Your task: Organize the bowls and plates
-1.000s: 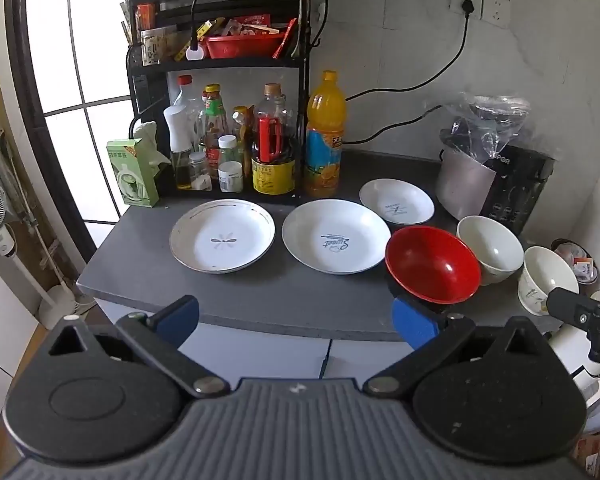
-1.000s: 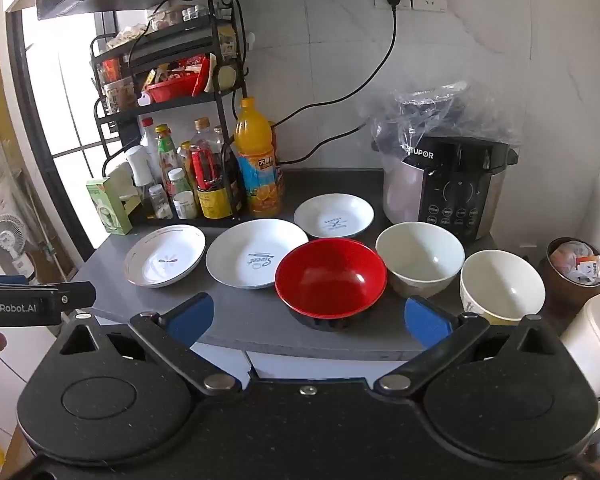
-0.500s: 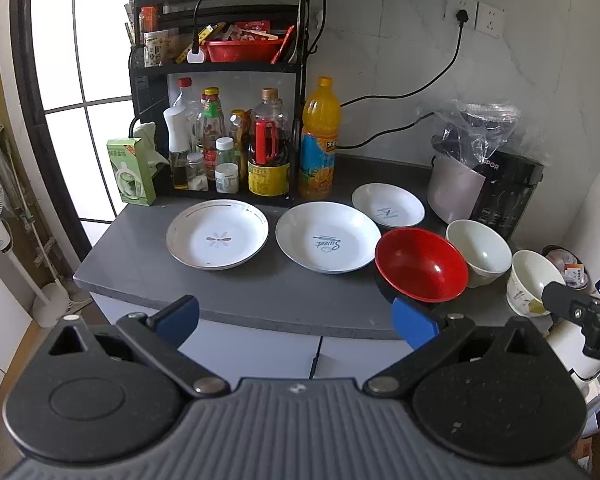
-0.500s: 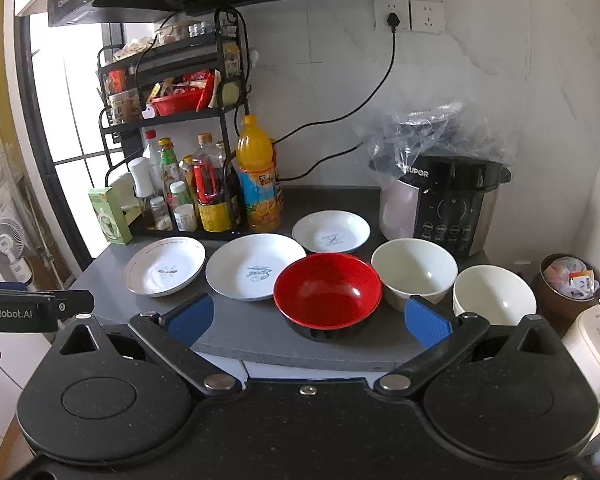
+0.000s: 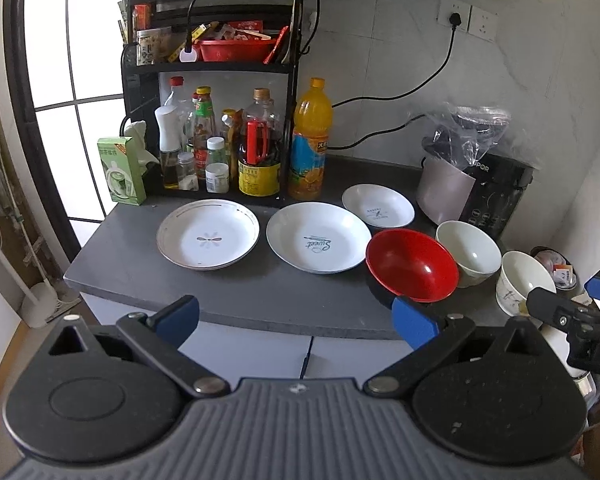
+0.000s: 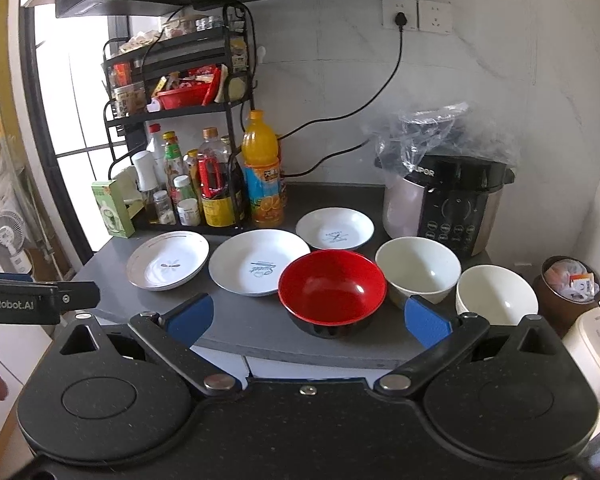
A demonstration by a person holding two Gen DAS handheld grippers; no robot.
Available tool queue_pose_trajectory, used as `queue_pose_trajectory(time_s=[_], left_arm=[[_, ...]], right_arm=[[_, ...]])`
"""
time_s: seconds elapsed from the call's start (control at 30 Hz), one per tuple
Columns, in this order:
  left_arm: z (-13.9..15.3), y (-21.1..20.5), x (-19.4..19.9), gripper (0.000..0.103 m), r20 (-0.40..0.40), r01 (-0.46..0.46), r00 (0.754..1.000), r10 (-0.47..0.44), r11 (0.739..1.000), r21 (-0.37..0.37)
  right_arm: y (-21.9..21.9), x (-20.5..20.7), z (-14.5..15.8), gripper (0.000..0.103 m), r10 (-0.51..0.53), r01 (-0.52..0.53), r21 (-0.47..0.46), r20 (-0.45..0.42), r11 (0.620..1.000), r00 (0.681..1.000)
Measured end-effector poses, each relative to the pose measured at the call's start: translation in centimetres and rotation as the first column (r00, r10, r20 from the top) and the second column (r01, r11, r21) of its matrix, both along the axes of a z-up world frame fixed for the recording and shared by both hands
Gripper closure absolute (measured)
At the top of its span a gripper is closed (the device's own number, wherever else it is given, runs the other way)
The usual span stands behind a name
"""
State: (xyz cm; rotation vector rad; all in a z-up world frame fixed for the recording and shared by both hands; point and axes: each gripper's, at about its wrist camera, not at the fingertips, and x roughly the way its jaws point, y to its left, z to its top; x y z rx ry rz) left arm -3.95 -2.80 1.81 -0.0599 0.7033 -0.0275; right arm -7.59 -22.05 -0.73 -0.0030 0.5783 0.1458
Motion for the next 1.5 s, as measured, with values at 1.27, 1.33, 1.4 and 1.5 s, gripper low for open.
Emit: queue_pose_trajectory(time_s=[1.27,1.33,1.4,1.5], left_arm=[[-0.6,-1.4,0.5,0.001,-0.007,0.011,1.000,-0.011,0.999,0.039],[-0.6,-1.5,0.5,0.001,-0.006,0.016,1.000,-0.016,0.999,0.038],[-0.6,-1.4,0.6,0.001,-0.007,0.020,1.000,-0.020,0.999,0.037],[-0.6,-1.3,0.7,0.001,-0.014,0.011,1.000,-0.010,0.999,0.037]], right_arm=[[-1.2,0.5,-0.7,0.000,0.000,0.000,-0.004,-0.012,1.000,1.000],[-1.6,0.6,-0.6,0.000,-0.007,0.007,0.014,-0.015,1.000,1.000],[-1.9,0.7,-0.5,0.000,-0.017,0.017,0.019,-0.013,1.000,1.000],[-2.4,1.0,-0.6,0.000,-0.030,0.031,0.018,-0.025,0.999,0.999]])
